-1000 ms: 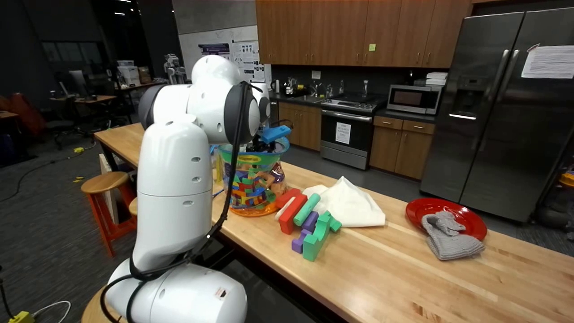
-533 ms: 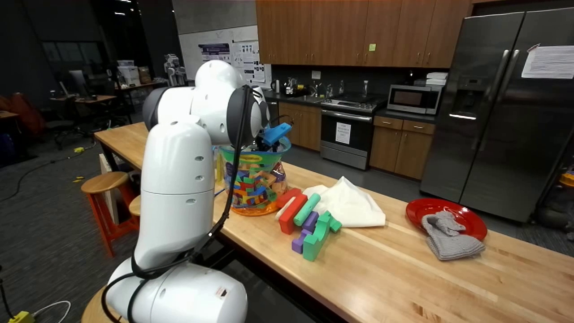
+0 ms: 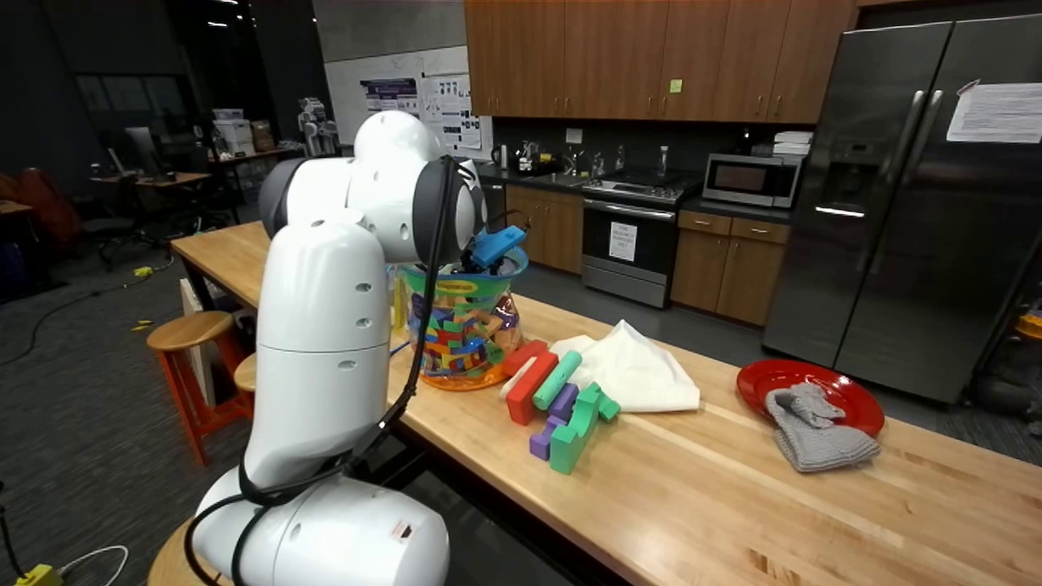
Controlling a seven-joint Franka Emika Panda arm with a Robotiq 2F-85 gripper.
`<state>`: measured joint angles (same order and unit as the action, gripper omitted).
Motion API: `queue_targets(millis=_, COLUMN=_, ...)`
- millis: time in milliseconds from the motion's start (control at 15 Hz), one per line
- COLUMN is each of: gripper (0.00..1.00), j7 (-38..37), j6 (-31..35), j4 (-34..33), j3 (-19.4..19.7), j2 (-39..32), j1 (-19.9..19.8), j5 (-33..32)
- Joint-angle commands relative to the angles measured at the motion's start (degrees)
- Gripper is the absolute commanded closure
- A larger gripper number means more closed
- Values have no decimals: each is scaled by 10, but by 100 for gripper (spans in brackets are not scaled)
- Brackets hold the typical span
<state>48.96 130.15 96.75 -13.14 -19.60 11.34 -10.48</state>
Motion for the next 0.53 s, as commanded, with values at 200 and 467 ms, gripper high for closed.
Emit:
queue_targets(millis=200, gripper=0, j7=5, j6=9, j4=4, j3=-20, j2=8, j1=-15, j5=94)
queue_targets(millis=467, gripper=0, j7=-4, j6=22, j4=9, j3=-8, j2=10, j1=-11, j5=70)
